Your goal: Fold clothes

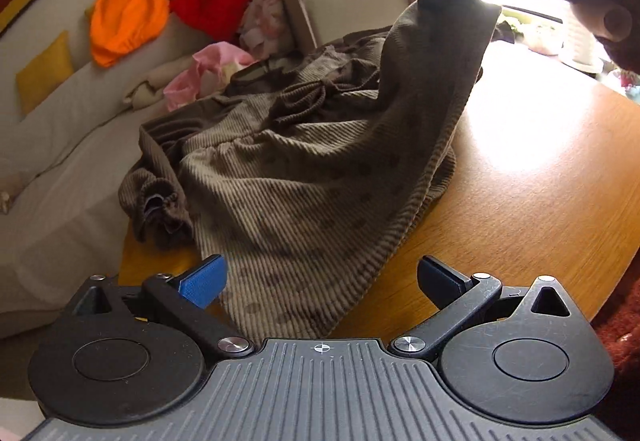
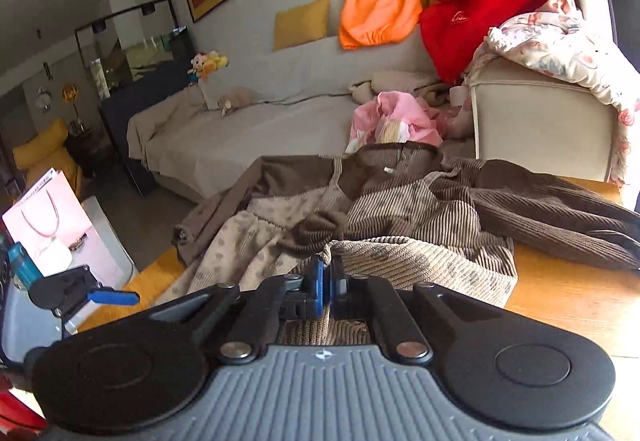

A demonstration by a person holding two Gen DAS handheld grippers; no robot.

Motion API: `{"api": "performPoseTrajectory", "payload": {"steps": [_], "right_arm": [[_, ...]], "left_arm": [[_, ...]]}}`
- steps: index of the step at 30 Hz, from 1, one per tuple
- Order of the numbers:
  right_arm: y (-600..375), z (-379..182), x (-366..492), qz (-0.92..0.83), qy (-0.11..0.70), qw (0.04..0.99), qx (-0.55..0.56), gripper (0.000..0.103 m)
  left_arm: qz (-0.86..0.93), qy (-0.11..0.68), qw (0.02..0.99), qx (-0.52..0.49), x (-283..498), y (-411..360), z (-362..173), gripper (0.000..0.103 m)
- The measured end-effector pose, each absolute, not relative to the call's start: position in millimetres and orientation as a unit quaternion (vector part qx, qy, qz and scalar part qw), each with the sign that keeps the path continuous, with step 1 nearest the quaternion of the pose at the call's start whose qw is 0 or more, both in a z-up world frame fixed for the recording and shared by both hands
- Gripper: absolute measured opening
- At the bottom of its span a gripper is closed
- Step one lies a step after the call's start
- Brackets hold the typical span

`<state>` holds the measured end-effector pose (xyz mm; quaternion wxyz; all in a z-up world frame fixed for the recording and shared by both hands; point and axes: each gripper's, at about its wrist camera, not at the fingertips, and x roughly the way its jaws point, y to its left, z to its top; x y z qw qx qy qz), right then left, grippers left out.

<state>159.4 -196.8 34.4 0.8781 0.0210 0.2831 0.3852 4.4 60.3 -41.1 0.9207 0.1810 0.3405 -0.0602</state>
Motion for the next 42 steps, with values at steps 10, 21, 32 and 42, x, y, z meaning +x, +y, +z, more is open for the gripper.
{"api": "performPoseTrajectory", "payload": {"steps": [10,21,32,42], "right_arm": [[-172.4,51.3,159.3,0.361,0.255,0.897,-0.023,0.003],[-171.0,50.5,148.7,0.366,0.232,0.9,-0.051,0.005],[-173.1,10.7,50.9,0.401,0.148,0.868,-0.253,0.072],[-127.9,-41.0,58.4,0.335,0.142,0.863,-0.35,0.073]], "left_arm": [[0.093,0.289,0.933,0.195,38.7,107.3,-8.1,0.103],[0.16,0.249,0.945,0.139,53.9,141.5,41.1,0.103],[0.166,0.256,0.938,0.163,85.2,130.5,38.8,0.103],[0.216,0.209,0.926,0.227,81.1,109.5,42.8,0.103]]}}
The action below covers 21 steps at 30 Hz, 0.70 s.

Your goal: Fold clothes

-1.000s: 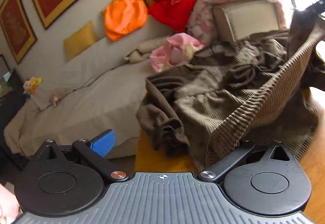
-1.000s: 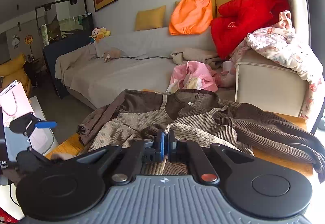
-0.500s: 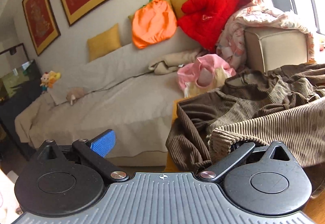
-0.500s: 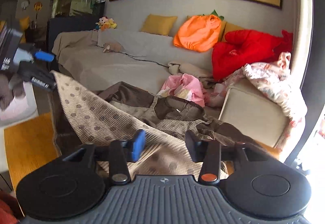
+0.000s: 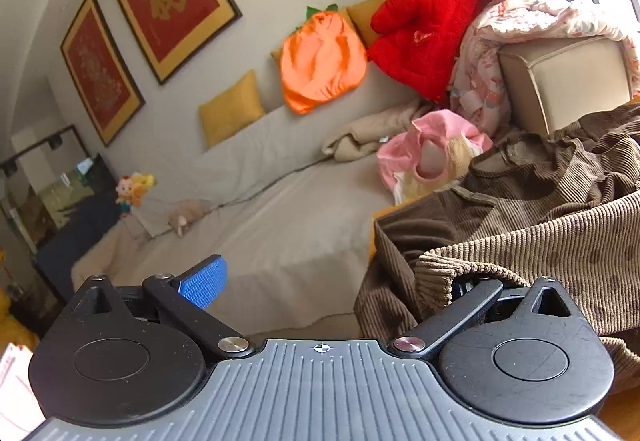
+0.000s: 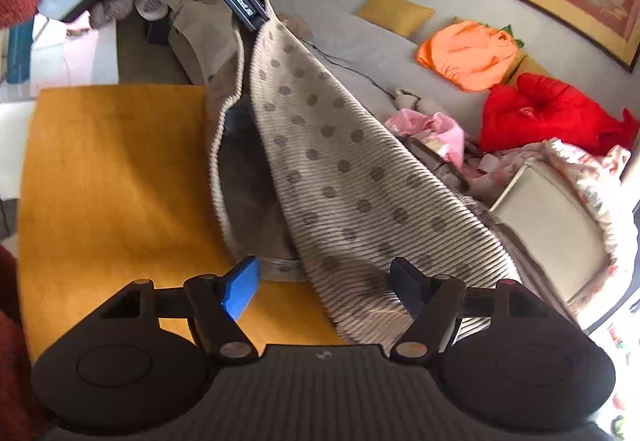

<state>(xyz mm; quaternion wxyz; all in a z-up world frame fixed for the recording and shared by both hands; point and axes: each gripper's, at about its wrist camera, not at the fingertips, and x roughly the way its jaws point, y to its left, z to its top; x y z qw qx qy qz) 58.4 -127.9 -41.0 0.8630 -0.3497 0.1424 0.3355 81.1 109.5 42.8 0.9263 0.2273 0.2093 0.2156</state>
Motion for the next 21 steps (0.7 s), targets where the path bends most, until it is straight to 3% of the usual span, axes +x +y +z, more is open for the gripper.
{"api": "performPoseTrajectory", "payload": {"steps": [3,10,16,21], "right_arm": [[-140.7,-30.2,80.2,0.255,0.103,0.889,-0.365,0.073],[-190.7,13.2,113.2,0.133,0.069,0.951,-0.27,0.073],[-176.3,-32.7,111.4,0.203,0.139,0.92,-0.305,0.073],[-168.4,-50.3,108.1,0.185,0.116,0.904,-0.367,0.073]], "left_arm": [[0.212,0.184,0.925,0.258,75.0,97.1,45.8,0.103],[0.203,0.171,0.923,0.278,73.6,86.7,41.3,0.103],[0.177,0.22,0.918,0.277,70.6,91.7,9.3,0.103],[0.168,0.264,0.895,0.318,60.9,107.2,-22.2,0.103]]}}
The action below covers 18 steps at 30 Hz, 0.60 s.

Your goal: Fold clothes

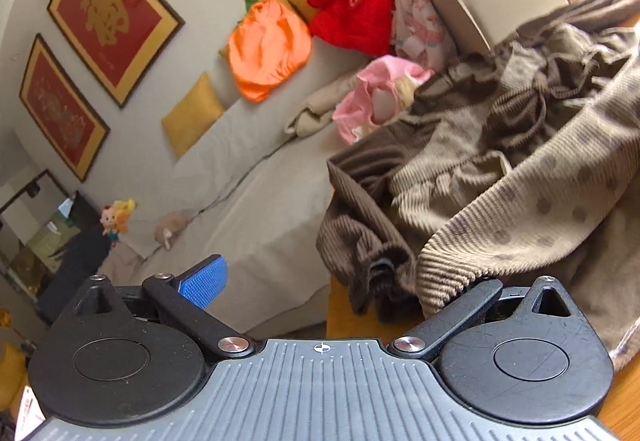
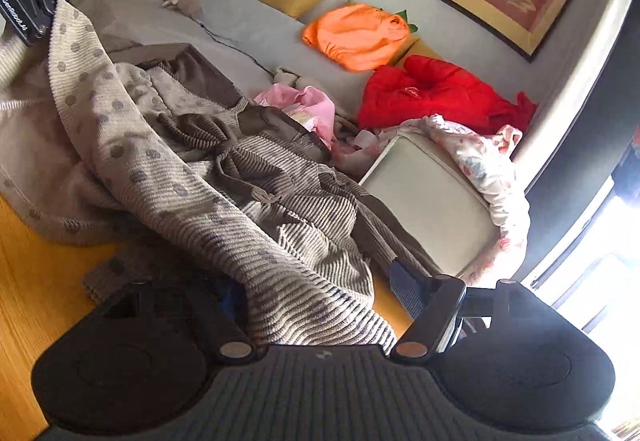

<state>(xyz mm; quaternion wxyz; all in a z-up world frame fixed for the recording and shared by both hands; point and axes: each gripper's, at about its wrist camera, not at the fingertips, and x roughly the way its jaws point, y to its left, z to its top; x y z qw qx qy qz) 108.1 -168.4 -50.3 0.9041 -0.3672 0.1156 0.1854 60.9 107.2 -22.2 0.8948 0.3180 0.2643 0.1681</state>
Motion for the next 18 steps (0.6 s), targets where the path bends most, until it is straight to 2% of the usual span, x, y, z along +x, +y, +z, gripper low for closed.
{"api": "performPoseTrajectory", "payload": {"steps": [4,9,11,14,18], "right_arm": [[-185.5,-22.8,119.7,0.128,0.06,0.91,-0.389,0.065],[-218.4,63.3,113.1,0.101,-0.011,0.938,-0.332,0.066],[-226.4,87.5,101.0,0.102,-0.031,0.941,-0.321,0.067],[-241.3,95.7,87.5,0.144,0.015,0.943,-0.299,0.076],[-267.6,52.2,71.9,0.206,0.142,0.917,-0.311,0.081]], "left_arm": [[0.193,0.217,0.894,0.341,40.3,121.2,7.4,0.103],[0.211,0.113,0.916,0.321,8.2,119.1,83.3,0.103],[0.201,0.105,0.923,0.31,-4.7,115.8,96.2,0.103],[0.14,0.167,0.94,0.262,-21.9,121.9,86.7,0.103],[0.052,0.306,0.931,0.19,-44.1,148.0,31.7,0.103]]}}
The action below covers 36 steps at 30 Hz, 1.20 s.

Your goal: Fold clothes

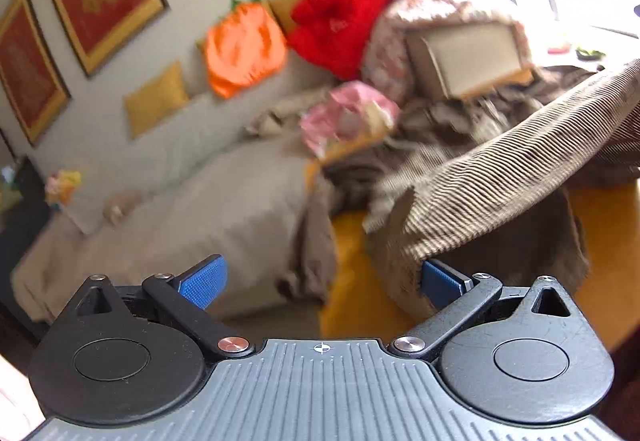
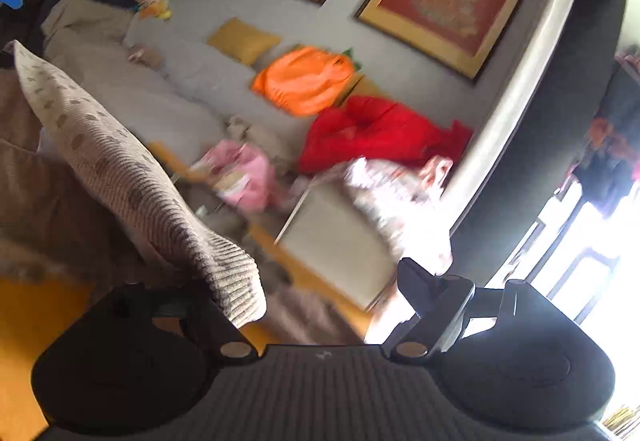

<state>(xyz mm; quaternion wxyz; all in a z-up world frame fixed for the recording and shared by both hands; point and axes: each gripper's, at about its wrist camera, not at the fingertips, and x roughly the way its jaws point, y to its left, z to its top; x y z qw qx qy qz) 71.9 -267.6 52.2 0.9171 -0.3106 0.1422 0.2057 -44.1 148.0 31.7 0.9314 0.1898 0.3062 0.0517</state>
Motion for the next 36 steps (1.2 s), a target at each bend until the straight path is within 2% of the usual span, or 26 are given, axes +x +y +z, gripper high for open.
{"api": "performPoseTrajectory", "payload": {"steps": [3,7,11,13,16,21,24,28,31,36], "right_arm": [[-293.5,15.2,60.3,0.211,0.211,0.904,-0.306,0.082],[-317.7,9.3,51.5,0.234,0.242,0.907,-0.253,0.085],[-317.4,34.5,35.8,0.311,0.212,0.899,-0.224,0.09],[-315.3,52.0,25.9,0.364,0.185,0.887,-0.215,0.097],[-322.8,73.8,15.3,0.417,0.143,0.878,-0.188,0.101],[-329.5,94.7,49.6,0.39,0.105,0.914,-0.035,0.103],[-304.9,79.5,99.6,0.336,0.128,0.93,0.074,0.103],[-258.7,24.1,165.2,0.287,0.175,0.924,0.184,0.103],[-223.2,-14.5,186.3,0.301,0.179,0.92,0.176,0.103],[-220.6,-47.4,191.2,0.319,0.206,0.907,0.182,0.103]], "left_arm": [[0.05,0.363,0.92,0.139,-54.6,172.1,4.1,0.103],[0.048,0.338,0.939,0.043,-52.5,199.9,25.5,0.103],[-0.044,0.279,0.958,-0.055,-36.8,192.3,53.0,0.103],[-0.095,0.268,0.956,-0.077,-22.1,174.1,54.7,0.103],[-0.16,0.273,0.944,-0.088,7.0,143.1,45.8,0.103],[-0.221,0.277,0.929,-0.104,65.1,90.5,20.0,0.103],[-0.209,0.259,0.936,-0.117,98.4,77.5,9.8,0.103],[-0.197,0.23,0.944,-0.133,119.8,80.6,-2.6,0.103],[-0.199,0.227,0.944,-0.136,128.4,85.8,-15.3,0.103],[-0.233,0.279,0.923,-0.128,121.8,84.1,-38.5,0.103]]}}
